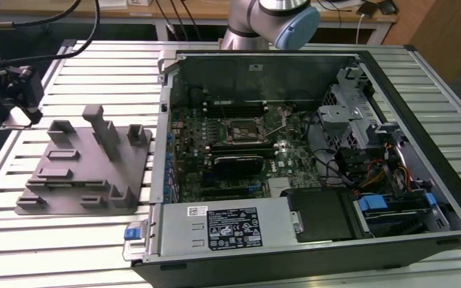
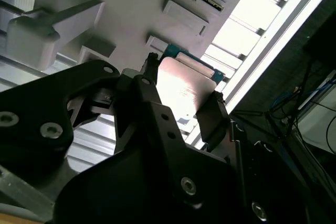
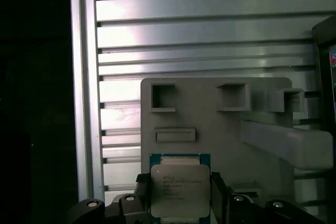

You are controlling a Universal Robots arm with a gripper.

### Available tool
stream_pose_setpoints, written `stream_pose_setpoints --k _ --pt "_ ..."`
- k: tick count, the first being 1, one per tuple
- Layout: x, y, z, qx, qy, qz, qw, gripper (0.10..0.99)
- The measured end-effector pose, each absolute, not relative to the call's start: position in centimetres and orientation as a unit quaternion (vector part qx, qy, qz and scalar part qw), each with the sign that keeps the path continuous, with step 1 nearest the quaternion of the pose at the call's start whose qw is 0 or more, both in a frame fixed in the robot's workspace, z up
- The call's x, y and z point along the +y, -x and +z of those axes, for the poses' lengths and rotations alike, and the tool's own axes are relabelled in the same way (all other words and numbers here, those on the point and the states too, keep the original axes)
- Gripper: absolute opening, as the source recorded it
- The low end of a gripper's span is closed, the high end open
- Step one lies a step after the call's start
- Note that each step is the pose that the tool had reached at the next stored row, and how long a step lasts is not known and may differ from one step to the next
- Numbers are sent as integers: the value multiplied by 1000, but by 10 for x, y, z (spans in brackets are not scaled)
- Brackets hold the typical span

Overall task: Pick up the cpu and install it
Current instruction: 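Pick up the cpu and move it towards the insertion slot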

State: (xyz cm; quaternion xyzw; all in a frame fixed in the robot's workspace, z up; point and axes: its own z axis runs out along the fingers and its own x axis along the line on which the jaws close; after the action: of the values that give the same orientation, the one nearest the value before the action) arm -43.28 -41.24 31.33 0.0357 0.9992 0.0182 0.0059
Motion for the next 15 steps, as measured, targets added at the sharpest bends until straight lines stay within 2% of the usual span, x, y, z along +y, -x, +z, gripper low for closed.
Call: stream_pose_setpoints --k 15 --pt "-412 433 359 999 -36 18 7 541"
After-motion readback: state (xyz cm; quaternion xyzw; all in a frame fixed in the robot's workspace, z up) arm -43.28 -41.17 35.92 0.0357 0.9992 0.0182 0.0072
